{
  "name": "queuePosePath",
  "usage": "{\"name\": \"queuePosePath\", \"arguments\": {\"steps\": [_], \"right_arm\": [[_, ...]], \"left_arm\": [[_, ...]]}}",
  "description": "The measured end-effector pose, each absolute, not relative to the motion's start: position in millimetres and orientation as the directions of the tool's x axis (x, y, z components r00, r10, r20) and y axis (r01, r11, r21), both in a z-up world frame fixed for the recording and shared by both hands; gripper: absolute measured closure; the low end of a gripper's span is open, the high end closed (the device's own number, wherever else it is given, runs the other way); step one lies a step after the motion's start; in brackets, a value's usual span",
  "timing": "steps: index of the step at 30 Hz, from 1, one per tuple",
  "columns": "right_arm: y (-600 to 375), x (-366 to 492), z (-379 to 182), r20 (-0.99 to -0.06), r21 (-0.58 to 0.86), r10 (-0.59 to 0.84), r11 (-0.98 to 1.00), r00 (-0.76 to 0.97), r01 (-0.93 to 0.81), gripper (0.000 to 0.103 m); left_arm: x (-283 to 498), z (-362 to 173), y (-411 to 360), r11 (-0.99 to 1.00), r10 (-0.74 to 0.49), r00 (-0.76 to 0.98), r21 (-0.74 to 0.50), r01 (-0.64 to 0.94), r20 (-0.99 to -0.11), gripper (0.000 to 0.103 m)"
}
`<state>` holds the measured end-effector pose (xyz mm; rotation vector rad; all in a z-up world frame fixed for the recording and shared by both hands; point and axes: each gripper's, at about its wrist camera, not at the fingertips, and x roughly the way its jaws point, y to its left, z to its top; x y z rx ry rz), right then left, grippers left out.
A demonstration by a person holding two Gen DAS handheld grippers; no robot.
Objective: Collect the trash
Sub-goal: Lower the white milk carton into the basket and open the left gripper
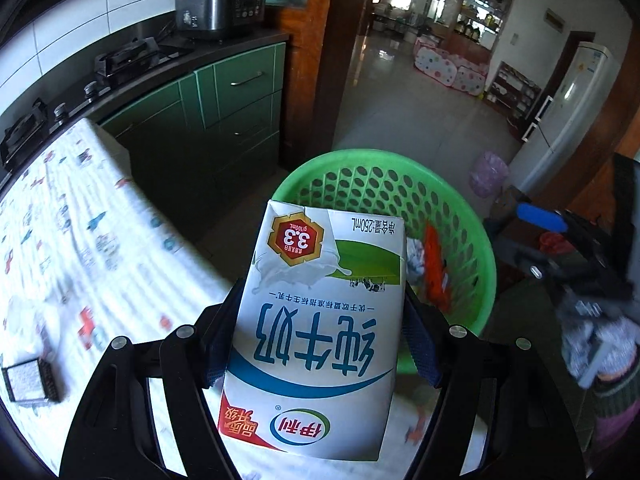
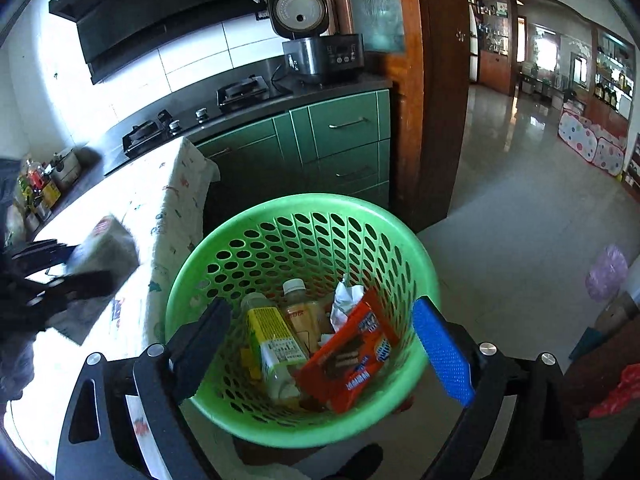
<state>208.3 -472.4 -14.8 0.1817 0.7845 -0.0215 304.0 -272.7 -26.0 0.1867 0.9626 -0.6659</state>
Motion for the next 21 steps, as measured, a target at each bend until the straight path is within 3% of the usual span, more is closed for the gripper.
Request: {"name": "queuePosePath", "arguments": {"steps": [12, 14, 21], "right_arm": [[-487.0, 190.1, -20.4, -0.695, 0.166, 0.044, 0.981, 0.718, 0.100, 0.013], [-487.6, 188.7, -23.9, -0.699, 0.167, 0.045, 0.981, 0.714, 0.102, 0.013], [-482.4, 185.8, -22.2, -0.697, 0.170, 0.054, 0.981, 0.715, 0.091, 0.013]], "left_arm": [[325.0, -50.7, -324.2, 0.778, -0.464, 0.333, -0.197, 0.597, -0.821, 0.029], [324.4, -51.3, -326.1, 0.778, -0.468, 0.333, -0.204, 0.594, -0.818, 0.024], [315.4, -41.9, -307.1, 0.796, -0.453, 0.368, -0.182, 0.578, -0.812, 0.024]]}}
